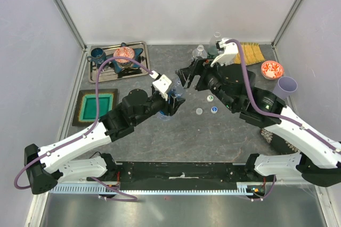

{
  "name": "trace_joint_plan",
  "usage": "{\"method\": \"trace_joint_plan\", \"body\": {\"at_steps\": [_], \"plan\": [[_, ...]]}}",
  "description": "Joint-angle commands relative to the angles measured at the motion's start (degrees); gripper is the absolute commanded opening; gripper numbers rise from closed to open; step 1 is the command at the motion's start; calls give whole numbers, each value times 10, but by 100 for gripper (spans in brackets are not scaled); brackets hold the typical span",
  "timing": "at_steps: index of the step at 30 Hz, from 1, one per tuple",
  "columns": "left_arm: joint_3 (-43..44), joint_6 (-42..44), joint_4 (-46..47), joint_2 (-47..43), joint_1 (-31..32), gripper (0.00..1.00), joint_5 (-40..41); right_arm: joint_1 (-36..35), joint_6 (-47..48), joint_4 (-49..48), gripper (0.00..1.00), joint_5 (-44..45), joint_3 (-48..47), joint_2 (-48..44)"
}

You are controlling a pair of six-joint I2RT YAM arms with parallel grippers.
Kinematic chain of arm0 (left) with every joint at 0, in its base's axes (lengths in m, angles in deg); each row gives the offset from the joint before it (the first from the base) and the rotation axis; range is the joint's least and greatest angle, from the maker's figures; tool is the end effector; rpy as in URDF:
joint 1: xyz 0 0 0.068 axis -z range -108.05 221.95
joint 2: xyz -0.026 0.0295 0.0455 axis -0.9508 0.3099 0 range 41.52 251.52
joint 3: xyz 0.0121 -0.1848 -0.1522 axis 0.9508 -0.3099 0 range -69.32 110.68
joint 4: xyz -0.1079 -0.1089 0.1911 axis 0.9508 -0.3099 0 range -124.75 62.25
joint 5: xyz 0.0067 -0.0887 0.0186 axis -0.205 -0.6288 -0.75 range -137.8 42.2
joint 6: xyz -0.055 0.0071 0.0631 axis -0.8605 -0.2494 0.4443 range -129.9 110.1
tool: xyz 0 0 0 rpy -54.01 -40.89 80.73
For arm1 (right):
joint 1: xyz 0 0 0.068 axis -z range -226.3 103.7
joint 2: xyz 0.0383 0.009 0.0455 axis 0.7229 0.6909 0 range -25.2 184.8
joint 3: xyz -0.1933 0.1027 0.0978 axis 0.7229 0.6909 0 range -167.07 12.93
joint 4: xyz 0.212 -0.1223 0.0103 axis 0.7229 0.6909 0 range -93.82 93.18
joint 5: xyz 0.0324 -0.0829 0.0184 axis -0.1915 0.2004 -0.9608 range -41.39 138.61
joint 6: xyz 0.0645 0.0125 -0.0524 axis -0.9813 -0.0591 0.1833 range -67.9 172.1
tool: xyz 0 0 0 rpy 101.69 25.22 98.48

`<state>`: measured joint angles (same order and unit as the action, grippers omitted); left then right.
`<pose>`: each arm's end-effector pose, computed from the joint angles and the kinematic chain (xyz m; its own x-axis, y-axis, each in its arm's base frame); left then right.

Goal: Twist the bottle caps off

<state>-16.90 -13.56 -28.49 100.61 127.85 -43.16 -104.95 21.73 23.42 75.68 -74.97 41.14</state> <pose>0.1625 -0.2293 0.3247 -0.1220 0.0666 -0.9903 0.7741 0.6308 -0.0529 0.1618 0.2013 0.4494 -0.3098 0.3568 -0.8813 -0.4268 0.7761 0.4643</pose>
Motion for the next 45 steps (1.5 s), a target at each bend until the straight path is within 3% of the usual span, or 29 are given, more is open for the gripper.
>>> {"method": "trace_joint_plan", "body": {"at_steps": [1, 10, 21, 29, 32, 35, 36, 38, 43, 45], "plan": [[0, 36, 37, -8, 9, 53, 98, -1, -25, -4, 86, 23, -16, 25], [-7, 36, 37, -20, 14, 53, 99, -1, -23, -19, 79, 29, -9, 48], [-14, 46, 37, -21, 14, 53, 92, -1, -14, -31, 59, 28, 5, 58], [-11, 46, 38, -20, 15, 53, 94, -1, -21, -33, 52, 19, 26, 53], [-11, 45, 38, -20, 14, 53, 92, -1, -19, -34, 43, 19, 30, 49], [-13, 45, 39, -21, 14, 53, 87, -1, -14, -37, 25, 23, 35, 42], [-14, 45, 38, -23, 14, 53, 79, -1, -10, -39, 12, 22, 38, 39], [-16, 45, 38, -31, 14, 52, 50, -1, 7, -43, 0, 18, 44, 29], [-12, 42, 31, -55, 11, 48, -46, -1, 88, -62, 0, -71, 49, -6], [-3, 22, 23, -64, -10, 48, -163, -1, 142, -65, 0, -127, 43, -24]]}}
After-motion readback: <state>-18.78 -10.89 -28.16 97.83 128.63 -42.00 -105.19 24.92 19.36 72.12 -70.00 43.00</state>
